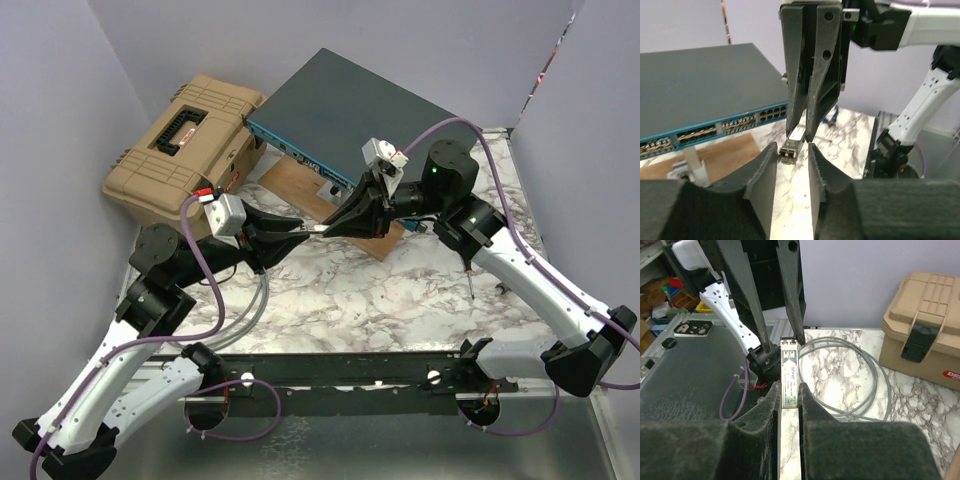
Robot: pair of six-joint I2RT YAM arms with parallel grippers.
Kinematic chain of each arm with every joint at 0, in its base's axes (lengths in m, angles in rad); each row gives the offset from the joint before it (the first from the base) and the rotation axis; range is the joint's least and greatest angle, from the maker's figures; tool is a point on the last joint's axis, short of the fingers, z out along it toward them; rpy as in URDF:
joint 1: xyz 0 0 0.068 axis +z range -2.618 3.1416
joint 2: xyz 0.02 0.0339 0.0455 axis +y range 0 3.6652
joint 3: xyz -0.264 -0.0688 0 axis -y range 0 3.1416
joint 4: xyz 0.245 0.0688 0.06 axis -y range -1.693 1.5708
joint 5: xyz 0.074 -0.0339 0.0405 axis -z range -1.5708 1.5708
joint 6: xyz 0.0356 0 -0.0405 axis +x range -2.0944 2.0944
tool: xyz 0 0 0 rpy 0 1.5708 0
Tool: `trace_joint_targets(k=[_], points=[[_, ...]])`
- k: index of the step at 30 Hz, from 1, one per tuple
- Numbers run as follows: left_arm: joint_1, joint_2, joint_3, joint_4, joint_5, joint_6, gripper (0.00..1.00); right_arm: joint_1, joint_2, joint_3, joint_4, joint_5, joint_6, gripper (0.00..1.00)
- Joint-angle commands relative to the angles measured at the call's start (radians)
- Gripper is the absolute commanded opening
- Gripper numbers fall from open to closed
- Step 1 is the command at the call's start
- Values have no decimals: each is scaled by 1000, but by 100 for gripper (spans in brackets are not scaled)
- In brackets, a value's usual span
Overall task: Insert the plug into the switch port
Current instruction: Adjust the connector.
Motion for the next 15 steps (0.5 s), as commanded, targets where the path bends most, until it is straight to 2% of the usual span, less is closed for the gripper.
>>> trace_joint_targets(k=[1,5,15], points=[[-1,13,120,-318,3,134,36,-2,-21,59,-185,78,-127,0],[-1,48,198,-460,24,225,46,-3,-19,90,-286,90,-215,0],[-1,156,275,-592,173,379,46,-2,-11,124,-417,62,-331,0]])
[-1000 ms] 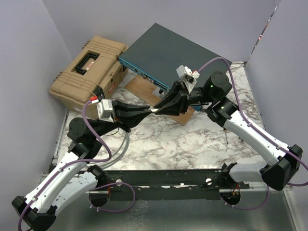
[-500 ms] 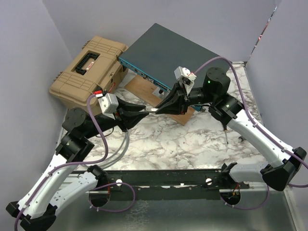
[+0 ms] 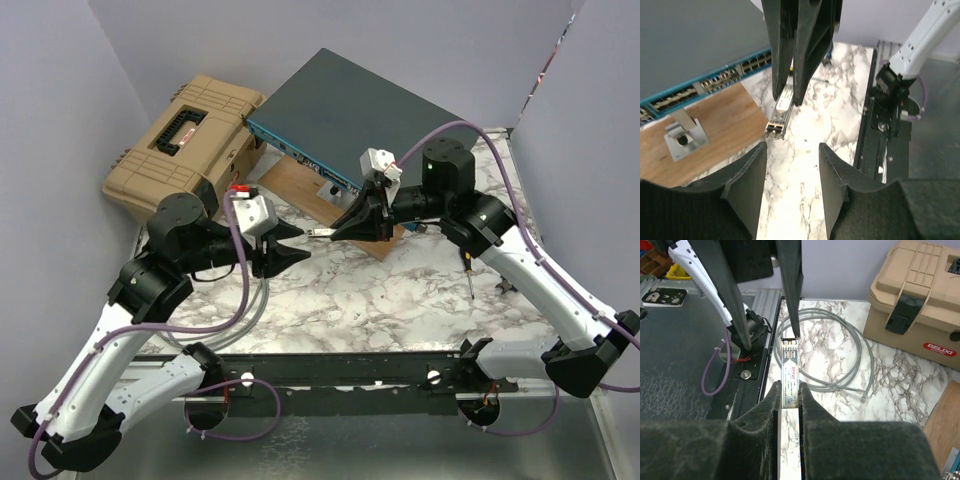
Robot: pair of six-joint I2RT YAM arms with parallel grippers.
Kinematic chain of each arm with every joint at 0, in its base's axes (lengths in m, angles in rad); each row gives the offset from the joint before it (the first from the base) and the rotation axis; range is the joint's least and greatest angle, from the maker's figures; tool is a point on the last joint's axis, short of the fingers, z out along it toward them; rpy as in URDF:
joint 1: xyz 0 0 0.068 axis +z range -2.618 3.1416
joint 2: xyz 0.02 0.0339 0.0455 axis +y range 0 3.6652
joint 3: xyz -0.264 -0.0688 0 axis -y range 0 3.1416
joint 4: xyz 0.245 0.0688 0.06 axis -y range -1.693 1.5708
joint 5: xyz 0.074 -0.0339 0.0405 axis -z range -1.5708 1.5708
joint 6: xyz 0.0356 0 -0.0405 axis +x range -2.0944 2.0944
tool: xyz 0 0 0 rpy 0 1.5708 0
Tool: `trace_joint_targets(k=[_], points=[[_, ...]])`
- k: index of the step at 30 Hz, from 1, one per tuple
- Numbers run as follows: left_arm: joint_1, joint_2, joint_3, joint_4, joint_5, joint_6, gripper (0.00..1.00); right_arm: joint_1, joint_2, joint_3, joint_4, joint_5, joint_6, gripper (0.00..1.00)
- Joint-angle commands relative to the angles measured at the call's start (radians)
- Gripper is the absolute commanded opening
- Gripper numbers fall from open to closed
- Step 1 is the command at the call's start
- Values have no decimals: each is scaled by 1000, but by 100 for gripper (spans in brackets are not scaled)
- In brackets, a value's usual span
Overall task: Insert the plug into the switch port
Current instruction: Adjust the connector.
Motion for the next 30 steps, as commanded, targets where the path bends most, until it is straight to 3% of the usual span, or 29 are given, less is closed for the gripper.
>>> trace_joint_targets(k=[1,21,26,30], points=[[-1,37,21,-104,92,120,47,-2,-1,45,-92,-8,-74,0],[-1,138,59,-66,135,154,44,-2,44,75,-153,-29,-131,0],[-2,149,63,-52,135,152,40,-2,56,85,-174,-28,-150,0],[-1,152,58,-47,127,149,28,-2,57,87,-185,-18,-161,0]])
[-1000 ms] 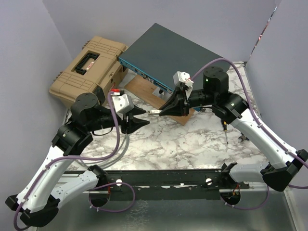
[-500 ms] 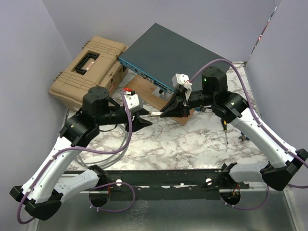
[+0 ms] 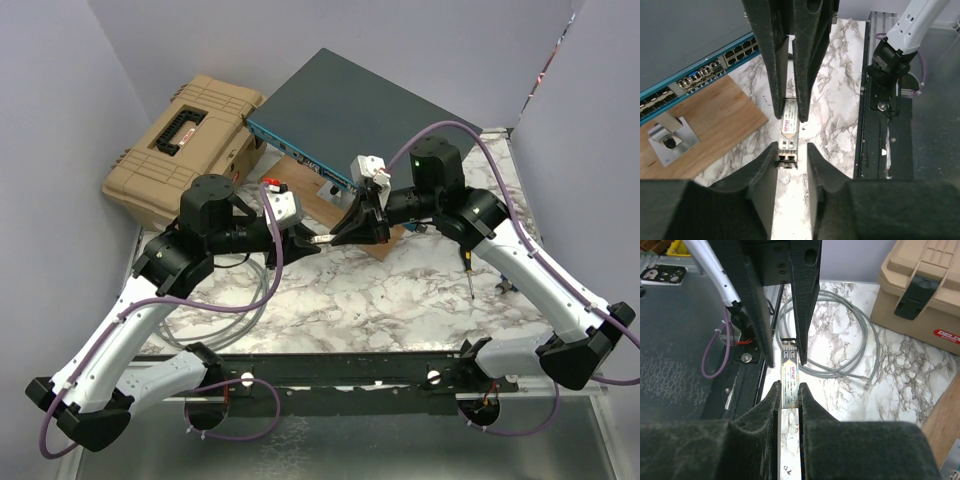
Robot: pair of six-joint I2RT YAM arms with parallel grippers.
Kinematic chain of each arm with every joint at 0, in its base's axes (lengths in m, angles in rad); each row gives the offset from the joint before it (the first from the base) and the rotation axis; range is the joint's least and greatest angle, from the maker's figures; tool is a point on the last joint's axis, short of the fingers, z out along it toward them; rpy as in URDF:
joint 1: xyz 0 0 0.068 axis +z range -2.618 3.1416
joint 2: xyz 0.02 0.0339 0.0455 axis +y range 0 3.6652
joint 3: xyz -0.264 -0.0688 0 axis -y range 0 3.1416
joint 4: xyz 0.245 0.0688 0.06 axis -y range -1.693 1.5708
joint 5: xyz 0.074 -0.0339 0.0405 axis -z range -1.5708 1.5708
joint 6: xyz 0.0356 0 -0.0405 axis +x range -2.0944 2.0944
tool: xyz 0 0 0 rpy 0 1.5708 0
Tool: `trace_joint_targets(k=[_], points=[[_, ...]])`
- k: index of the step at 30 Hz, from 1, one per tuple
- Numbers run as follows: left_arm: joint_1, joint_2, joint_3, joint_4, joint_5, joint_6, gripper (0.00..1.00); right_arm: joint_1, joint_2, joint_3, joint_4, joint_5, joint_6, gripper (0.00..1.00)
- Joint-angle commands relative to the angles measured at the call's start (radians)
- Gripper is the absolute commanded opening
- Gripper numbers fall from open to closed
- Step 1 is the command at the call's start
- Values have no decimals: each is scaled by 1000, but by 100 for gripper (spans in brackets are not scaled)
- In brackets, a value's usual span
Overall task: Insert the plug into the switch port
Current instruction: Adjust the connector, then insert the connector into the switch port.
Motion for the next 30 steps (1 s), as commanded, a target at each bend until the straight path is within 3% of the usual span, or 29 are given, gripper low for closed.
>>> trace_joint_targets(k=[1,7,11,15,21,30], points=[[-2,1,18,27,26,5,24,-2,9,36,-35,-7,-31,0],[-2,-6,9,28,-10,-8,0,-2,9,35,-38,14,-35,0],[-1,-29,-7,29,-55,-9,0,-2,3,22,-10,30,-14,1],[-1,-56,-32,30,-127,-21,0,-2,-11,5,48,84,36,17],[-2,-88,-82,56,-402,-117,0,-2,-38,-9,135,280,127,51],[-1,-134,-143,71,-539,-194,0,-2,-39,-12,204,746,383,68]])
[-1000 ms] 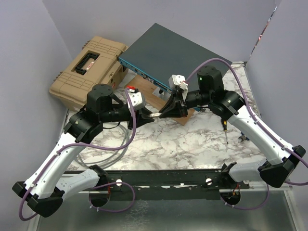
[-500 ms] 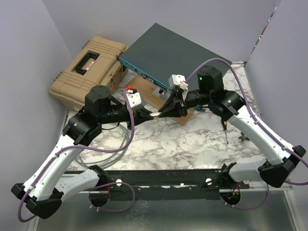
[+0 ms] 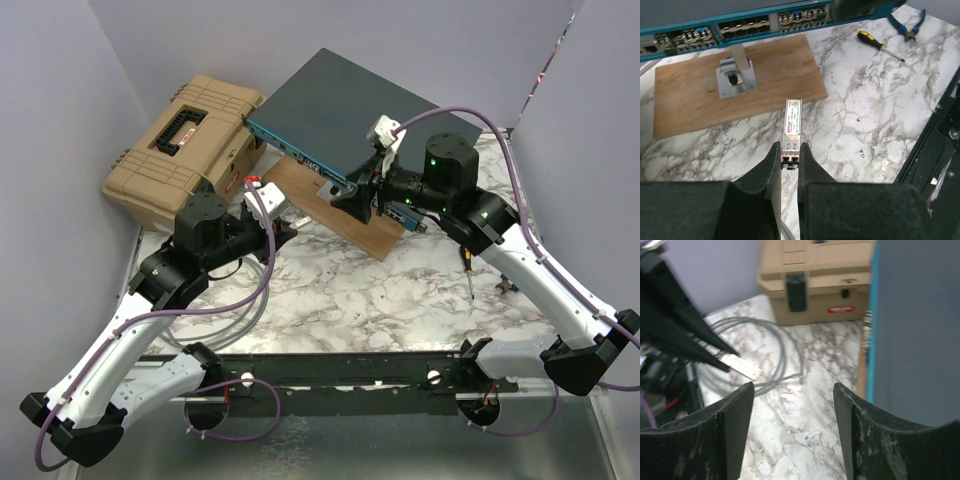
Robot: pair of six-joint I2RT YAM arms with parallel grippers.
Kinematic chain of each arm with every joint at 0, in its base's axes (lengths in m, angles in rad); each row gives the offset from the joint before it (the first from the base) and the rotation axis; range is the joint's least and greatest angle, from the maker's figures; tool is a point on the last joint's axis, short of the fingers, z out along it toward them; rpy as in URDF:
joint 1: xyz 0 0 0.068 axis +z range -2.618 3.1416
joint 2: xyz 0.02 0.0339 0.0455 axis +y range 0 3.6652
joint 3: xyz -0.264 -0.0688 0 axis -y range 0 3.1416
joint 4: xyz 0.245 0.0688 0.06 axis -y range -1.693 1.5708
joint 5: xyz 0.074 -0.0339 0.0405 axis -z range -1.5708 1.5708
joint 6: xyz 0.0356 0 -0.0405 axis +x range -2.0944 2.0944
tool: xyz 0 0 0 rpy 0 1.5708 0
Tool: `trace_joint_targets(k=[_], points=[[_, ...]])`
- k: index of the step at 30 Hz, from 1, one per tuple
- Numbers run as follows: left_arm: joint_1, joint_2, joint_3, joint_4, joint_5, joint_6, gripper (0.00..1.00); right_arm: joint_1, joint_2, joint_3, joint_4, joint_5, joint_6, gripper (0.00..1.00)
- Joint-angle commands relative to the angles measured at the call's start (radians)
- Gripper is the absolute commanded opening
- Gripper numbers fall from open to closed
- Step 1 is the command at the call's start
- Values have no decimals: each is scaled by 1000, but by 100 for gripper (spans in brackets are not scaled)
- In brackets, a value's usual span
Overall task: Insert the plug into the switch port
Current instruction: Insert the connector into the switch port.
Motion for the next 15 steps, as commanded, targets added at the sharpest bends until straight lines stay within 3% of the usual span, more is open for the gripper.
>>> trace_joint_targets(k=[1,6,15], points=[[-1,-34,-19,29,-137,-63,0,-2,3,4,45,325,167,73],[-1,-32,-20,29,-228,-110,0,-16,61,84,20,480,232,88],[0,35,26,44,-338,-185,0,-331,124,219,-88,353,462,88]])
